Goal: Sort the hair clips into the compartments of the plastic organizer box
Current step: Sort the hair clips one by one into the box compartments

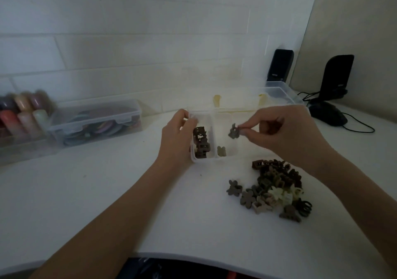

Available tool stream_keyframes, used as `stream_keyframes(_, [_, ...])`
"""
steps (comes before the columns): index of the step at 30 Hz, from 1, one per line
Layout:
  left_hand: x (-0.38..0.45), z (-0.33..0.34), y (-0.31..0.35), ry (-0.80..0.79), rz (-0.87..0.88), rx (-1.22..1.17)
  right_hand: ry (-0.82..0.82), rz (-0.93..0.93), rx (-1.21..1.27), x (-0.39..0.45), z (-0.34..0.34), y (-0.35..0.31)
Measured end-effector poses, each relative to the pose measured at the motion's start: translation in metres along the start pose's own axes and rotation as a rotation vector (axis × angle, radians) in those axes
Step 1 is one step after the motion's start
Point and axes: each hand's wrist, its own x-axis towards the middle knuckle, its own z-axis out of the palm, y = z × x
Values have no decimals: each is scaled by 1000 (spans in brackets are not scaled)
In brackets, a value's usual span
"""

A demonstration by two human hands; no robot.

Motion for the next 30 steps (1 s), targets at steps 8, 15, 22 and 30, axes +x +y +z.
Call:
stream_keyframes(8, [-14,6,11,-66,151,-30,-58,30,-760,-6,35,-14])
stream_keyframes(15, [-15,8,13,-73,179,-25,-189,166,-1003,0,47,-26])
stream_keyframes(22, [-9,5,10,24,89,-15,-76,37,-700,-5,39,-17])
stream_keyframes(30, [4,1,-2,93,-40,-3,-413,-47,62,-2,-7,-6])
